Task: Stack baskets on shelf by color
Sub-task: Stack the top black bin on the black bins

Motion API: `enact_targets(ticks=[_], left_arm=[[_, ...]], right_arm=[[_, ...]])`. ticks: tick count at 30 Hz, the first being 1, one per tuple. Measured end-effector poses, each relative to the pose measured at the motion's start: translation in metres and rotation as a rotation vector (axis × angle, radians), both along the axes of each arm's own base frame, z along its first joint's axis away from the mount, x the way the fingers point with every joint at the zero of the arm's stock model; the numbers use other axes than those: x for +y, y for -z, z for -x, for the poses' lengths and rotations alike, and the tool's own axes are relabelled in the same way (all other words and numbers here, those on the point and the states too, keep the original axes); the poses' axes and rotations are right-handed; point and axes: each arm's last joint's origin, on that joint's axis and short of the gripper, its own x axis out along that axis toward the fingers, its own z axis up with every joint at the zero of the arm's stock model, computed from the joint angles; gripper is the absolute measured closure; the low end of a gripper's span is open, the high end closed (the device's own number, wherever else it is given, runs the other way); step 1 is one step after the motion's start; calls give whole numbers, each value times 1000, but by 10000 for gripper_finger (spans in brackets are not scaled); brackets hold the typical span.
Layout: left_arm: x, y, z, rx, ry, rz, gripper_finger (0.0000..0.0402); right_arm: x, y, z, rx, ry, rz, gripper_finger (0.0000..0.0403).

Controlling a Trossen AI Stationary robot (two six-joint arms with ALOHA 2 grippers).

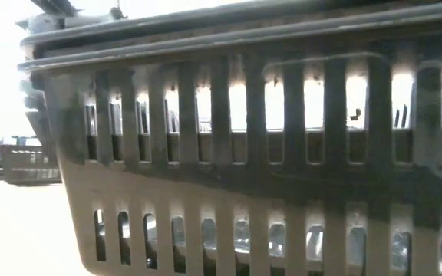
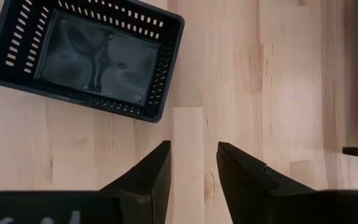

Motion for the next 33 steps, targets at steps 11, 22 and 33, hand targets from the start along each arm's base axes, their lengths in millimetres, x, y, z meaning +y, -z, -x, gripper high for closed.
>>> enact_targets(ticks=[11, 22, 33], left_arm=[[-68, -42, -26, -296, 311, 151, 387], [-114, -78, -39, -673, 588, 144, 391], [-145, -118, -40, -991, 908, -136, 391]], right_arm=[[0, 0, 0, -1, 4, -2, 269], [1, 0, -1, -14, 8, -13, 269], [1, 0, -1, -13, 1, -7, 269]])
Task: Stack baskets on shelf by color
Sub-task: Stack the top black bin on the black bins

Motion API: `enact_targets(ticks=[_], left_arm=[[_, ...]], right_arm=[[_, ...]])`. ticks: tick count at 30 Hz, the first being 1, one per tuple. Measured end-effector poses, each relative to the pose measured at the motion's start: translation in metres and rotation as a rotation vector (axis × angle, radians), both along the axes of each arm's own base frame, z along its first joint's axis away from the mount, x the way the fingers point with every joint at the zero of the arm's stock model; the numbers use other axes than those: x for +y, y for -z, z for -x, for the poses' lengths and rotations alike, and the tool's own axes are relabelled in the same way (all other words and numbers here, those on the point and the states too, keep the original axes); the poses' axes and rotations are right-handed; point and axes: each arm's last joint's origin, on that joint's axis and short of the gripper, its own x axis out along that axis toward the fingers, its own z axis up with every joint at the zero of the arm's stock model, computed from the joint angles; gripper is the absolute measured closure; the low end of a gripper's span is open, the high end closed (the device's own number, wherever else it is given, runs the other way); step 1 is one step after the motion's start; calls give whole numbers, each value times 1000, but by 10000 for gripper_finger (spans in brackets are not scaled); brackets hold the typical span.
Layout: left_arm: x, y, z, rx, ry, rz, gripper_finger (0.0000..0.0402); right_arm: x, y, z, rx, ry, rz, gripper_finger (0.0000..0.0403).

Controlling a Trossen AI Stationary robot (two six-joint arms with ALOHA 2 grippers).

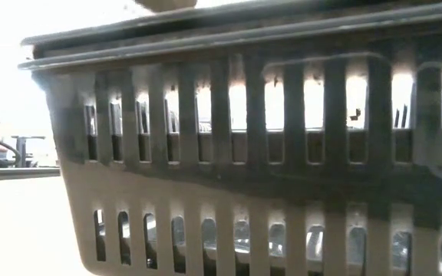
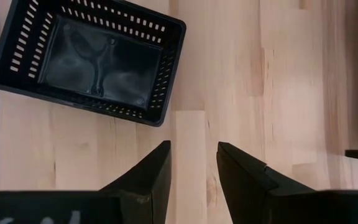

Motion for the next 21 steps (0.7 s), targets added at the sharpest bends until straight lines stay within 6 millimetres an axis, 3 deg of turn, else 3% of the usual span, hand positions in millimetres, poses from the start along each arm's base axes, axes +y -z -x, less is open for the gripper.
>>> enact_targets(ticks=[3, 8, 14, 21], left_arm=[[-7, -2, -5, -113, 70, -78, 391], [-16, 12, -20, -203, 143, -221, 391], [-26, 31, -36, -290, 206, -350, 391], [-25, 47, -50, -347, 267, -533, 390]], right_arm=[[0, 0, 1, 11, -1, 9, 269], [0, 0, 14, 71, -8, 79, 269], [-3, -18, 28, 26, 9, 90, 283], [-5, -25, 35, -23, -48, 155, 309]])
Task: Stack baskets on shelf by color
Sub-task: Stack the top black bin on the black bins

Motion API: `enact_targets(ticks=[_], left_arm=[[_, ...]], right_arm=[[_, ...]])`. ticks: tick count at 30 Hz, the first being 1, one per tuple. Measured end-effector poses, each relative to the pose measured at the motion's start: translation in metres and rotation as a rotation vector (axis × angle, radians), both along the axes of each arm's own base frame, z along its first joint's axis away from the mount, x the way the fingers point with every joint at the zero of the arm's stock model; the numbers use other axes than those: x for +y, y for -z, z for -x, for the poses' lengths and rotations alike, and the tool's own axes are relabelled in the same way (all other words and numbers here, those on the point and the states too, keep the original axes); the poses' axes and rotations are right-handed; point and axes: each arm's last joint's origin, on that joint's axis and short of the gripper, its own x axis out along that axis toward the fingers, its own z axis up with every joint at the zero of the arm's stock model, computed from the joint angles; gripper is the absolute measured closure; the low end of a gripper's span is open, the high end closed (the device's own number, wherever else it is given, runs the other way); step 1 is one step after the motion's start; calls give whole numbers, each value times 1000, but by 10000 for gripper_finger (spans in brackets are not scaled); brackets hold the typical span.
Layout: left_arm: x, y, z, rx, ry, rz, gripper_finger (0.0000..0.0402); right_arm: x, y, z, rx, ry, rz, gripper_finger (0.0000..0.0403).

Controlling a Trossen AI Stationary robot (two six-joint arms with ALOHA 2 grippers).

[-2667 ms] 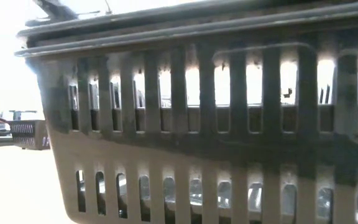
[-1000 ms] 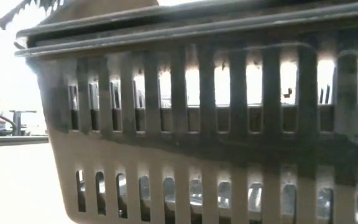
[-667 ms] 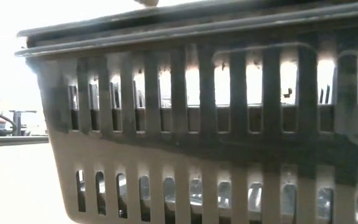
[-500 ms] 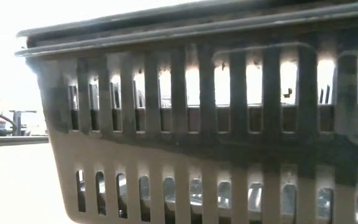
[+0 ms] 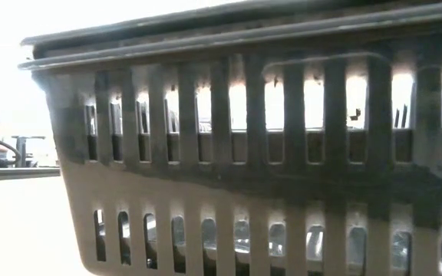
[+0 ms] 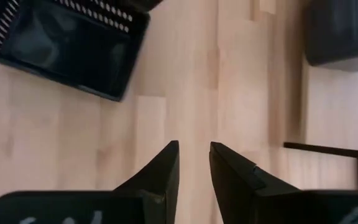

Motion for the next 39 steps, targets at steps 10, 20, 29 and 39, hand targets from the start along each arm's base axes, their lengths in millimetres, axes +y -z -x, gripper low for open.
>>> enact_targets(ticks=[10, 20, 29, 39], left_arm=[[11, 8, -25, -132, 7, -133, 390], [13, 17, -39, -180, 149, -308, 390], [12, 31, -31, -103, 208, -552, 390], [10, 40, -24, -54, 258, -716, 390]], right_arm=[[-27, 3, 28, -18, 46, 40, 330], [-37, 10, 57, -148, 141, -108, 332], [-35, 9, 63, -172, 175, -149, 332], [-38, 9, 60, -183, 190, -155, 333]])
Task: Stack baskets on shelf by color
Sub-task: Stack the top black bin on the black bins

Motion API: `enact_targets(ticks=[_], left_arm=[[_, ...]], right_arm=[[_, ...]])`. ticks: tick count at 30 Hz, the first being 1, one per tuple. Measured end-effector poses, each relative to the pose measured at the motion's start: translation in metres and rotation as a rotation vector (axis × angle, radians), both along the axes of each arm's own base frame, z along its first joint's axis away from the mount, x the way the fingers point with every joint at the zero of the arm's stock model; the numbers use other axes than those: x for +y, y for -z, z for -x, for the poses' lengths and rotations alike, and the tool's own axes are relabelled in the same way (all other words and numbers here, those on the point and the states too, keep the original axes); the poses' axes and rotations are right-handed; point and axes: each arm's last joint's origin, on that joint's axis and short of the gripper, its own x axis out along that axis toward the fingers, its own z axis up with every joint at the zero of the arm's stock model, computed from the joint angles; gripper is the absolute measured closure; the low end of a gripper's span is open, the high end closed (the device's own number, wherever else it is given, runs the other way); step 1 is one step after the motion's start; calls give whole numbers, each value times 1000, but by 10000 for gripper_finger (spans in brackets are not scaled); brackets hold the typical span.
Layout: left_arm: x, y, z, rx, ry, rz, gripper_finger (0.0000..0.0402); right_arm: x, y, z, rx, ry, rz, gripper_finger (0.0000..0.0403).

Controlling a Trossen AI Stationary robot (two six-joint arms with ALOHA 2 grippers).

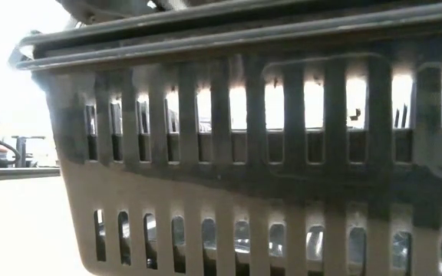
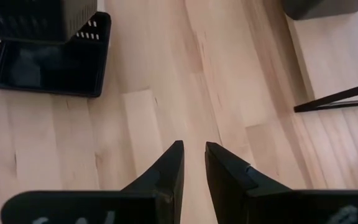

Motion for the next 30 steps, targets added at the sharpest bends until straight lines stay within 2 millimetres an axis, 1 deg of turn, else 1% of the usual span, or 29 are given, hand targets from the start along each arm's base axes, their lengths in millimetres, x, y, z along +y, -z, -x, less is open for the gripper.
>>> enact_targets(ticks=[4, 11, 17, 20, 26, 30], left_arm=[[1, 3, 2, 31, 0, -30, 390], [-2, 4, 4, 46, 35, -19, 389], [-6, 5, 7, 61, 65, -11, 371], [-6, 6, 7, 69, 65, -16, 368], [-6, 19, 4, 103, 62, -39, 383], [-6, 24, 3, 115, 58, -53, 381]], right_arm=[[1, 0, -1, -16, 1, -11, 332], [1, -1, -2, -21, 1, -16, 333], [3, -1, -3, -36, 1, -31, 333], [3, -1, -3, -38, 1, -32, 333], [3, -1, -4, -41, 0, -36, 333], [3, -1, -4, -41, 0, -36, 333]])
